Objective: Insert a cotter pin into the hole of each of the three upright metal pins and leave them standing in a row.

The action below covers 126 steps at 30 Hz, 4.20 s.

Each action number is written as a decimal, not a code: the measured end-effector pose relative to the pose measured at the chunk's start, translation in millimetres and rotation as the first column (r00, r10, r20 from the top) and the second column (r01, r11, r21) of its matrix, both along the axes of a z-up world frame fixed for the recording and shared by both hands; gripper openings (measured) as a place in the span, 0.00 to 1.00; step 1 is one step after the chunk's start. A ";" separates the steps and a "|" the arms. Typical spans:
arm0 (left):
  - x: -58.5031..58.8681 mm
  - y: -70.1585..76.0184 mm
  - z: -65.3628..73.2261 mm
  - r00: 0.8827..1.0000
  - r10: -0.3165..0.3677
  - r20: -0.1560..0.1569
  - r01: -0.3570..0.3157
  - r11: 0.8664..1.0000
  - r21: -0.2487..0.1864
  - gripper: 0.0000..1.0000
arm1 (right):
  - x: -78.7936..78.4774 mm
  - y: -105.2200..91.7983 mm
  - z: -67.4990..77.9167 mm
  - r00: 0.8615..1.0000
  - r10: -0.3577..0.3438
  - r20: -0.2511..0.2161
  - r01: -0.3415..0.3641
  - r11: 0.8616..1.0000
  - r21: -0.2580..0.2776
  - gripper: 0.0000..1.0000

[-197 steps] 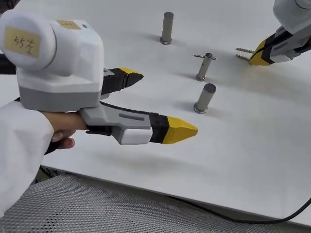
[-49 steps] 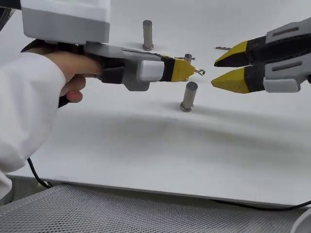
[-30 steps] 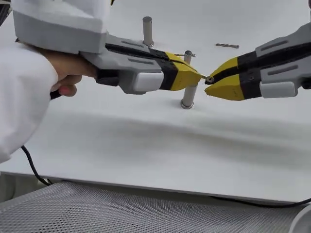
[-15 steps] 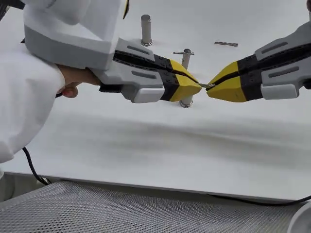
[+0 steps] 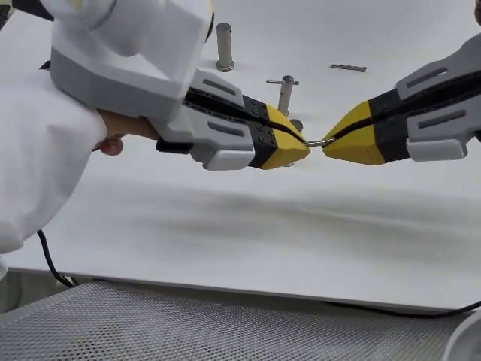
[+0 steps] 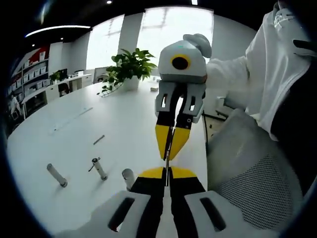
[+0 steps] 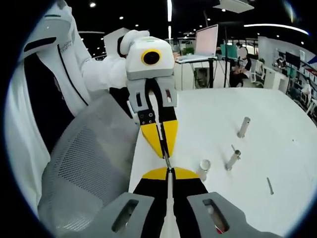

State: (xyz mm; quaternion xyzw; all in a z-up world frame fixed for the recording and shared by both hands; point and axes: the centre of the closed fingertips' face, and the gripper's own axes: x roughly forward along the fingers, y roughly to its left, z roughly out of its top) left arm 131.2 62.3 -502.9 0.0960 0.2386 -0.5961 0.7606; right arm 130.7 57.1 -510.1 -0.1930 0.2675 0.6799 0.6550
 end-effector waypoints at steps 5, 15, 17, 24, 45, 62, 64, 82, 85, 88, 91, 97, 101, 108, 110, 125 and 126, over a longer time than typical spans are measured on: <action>9.1 1.6 0.3 0.999 0.016 0.043 -0.017 1.000 0.002 0.03 | 2.9 0.2 -0.7 1.000 -0.018 0.006 0.018 1.000 0.006 0.00; 30.1 7.7 -3.6 0.994 0.060 0.093 -0.062 0.998 0.023 0.18 | 22.7 -15.8 -9.5 0.993 -0.115 0.024 0.115 0.993 -0.017 0.00; 35.1 9.0 -5.1 0.992 0.070 0.101 -0.073 0.997 0.026 0.20 | 26.6 -17.5 -11.7 0.991 -0.130 0.029 0.131 0.991 -0.024 0.00; 52.5 13.4 -18.9 0.988 0.088 0.130 -0.098 0.993 0.071 0.30 | 34.9 -29.0 -23.0 0.983 -0.178 0.040 0.180 0.983 -0.045 0.00; 52.0 0.1 -45.0 0.998 0.004 0.069 -0.011 0.994 0.111 0.12 | 50.2 -34.0 -43.5 0.977 -0.197 0.086 0.204 0.975 -0.086 0.00; 55.5 -0.4 -49.3 0.996 -0.023 0.092 0.012 0.993 0.121 0.10 | 54.7 -29.2 -50.1 0.983 -0.154 0.105 0.164 0.982 -0.097 0.00; 54.9 -0.5 -49.6 0.995 -0.026 0.093 0.015 0.992 0.125 0.10 | 56.6 -28.6 -50.6 0.982 -0.154 0.108 0.164 0.982 -0.094 0.00; 58.6 1.6 -56.4 0.993 -0.045 0.110 0.028 0.989 0.144 0.10 | 57.7 -14.5 -56.7 0.983 -0.141 0.117 0.152 0.984 -0.094 0.00; 59.7 1.4 -57.1 0.992 -0.048 0.116 0.031 0.989 0.145 0.10 | 58.4 -10.1 -56.4 0.984 -0.136 0.116 0.147 0.985 -0.088 0.00; 59.3 0.8 -56.7 0.992 -0.049 0.116 0.032 0.989 0.146 0.10 | 58.2 -5.2 -55.7 0.985 -0.123 0.117 0.133 0.988 -0.084 0.00; 60.5 0.8 -56.9 0.991 -0.048 0.122 0.030 0.989 0.148 0.10 | 58.8 -1.2 -56.0 0.987 -0.108 0.123 0.119 0.989 -0.085 0.00; 61.7 1.5 -57.6 0.991 -0.046 0.127 0.026 0.988 0.151 0.10 | 58.9 2.7 -55.9 0.987 -0.063 0.149 0.076 0.994 -0.083 0.00; 61.9 1.7 -57.3 0.990 -0.048 0.130 0.028 0.988 0.154 0.10 | 57.9 4.1 -55.3 0.986 -0.031 0.164 0.046 0.995 -0.090 0.00; 62.0 1.7 -57.3 0.990 -0.057 0.132 0.035 0.986 0.163 0.10 | 58.8 8.0 -56.5 0.987 -0.010 0.157 0.025 0.995 -0.092 0.00; 62.0 1.5 -57.4 0.989 -0.058 0.133 0.036 0.986 0.164 0.10 | 57.2 11.0 -56.1 0.986 -0.005 0.165 0.020 0.996 -0.091 0.00; 58.3 0.2 -52.9 0.990 -0.052 0.129 0.030 0.986 0.164 0.10 | 59.2 5.4 -54.1 0.987 -0.036 0.158 0.046 0.997 -0.061 0.03; 58.4 0.1 -52.9 0.990 -0.052 0.129 0.030 0.986 0.165 0.10 | 59.2 3.9 -53.8 0.987 -0.040 0.154 0.049 0.997 -0.060 0.02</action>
